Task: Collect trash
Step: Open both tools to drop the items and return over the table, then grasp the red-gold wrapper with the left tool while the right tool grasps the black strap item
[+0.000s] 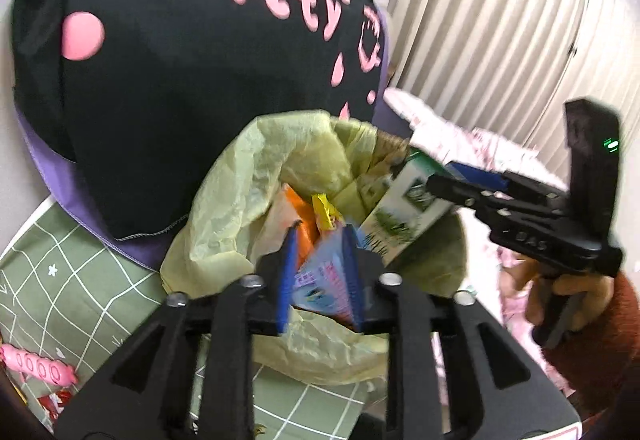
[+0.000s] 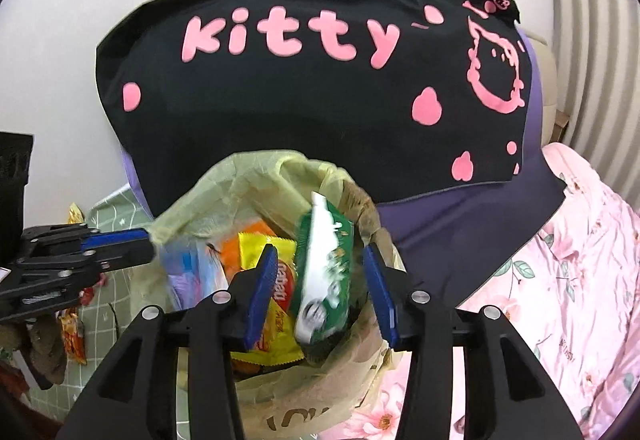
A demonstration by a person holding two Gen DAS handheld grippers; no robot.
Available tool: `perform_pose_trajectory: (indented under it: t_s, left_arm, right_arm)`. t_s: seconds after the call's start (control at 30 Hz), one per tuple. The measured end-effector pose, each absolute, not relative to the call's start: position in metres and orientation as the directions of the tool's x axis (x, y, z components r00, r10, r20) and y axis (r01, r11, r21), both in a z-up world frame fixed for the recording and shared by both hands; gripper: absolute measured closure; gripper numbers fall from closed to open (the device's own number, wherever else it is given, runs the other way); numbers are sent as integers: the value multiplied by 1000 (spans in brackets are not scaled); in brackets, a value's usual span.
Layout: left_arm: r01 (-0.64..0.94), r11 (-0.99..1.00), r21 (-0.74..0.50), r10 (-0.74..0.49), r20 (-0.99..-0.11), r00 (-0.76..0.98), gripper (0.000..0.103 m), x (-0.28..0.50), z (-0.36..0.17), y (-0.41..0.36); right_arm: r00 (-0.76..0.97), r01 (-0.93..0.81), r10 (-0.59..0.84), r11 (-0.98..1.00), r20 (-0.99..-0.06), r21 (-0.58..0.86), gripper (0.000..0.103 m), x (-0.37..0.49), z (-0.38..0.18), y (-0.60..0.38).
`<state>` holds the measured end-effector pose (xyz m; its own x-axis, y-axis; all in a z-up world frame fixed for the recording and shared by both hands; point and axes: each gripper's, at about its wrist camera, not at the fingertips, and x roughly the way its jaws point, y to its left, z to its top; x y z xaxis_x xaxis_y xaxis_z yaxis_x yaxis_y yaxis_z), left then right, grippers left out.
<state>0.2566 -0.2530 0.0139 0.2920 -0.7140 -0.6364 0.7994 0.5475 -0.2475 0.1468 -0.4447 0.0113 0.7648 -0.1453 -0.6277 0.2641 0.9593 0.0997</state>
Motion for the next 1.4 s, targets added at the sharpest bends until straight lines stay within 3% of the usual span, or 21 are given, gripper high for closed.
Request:
perform_pose_trajectory:
  t_s: [0.27,0.53,0.67,0.87,1.1,1.4]
  left_arm:
    - [681,677,-279,-687,-572,448,72,269,30,-169]
    - [427,873,-238,-476,-611,632,69,276,2,-36]
    - [270,934,-232,-356,-642,679,68,264,-19,29]
    - [160,954,-254,-293,-681,671,67,241,-48,76]
    - [151,968,-200,-250,-728,638,67,211,-74,71]
    - [164,972,-167,-233,-748,622,67,193,-75,60]
  right_arm:
    - [815,242,-140,964,-562,111,60,145,36,-428]
    - [847,20,69,987,-527,161,53,167,41,-362]
    - [775,-131,208,977,-597,170,53,181,21,-310]
    - [621,-307,331,937,-710,168,53,191,-40,-233]
    - [568,-298,271,948,-777,113,54,197,-94,-216]
    - [473,-309,302,936,-828,166,56,190,-124,-210]
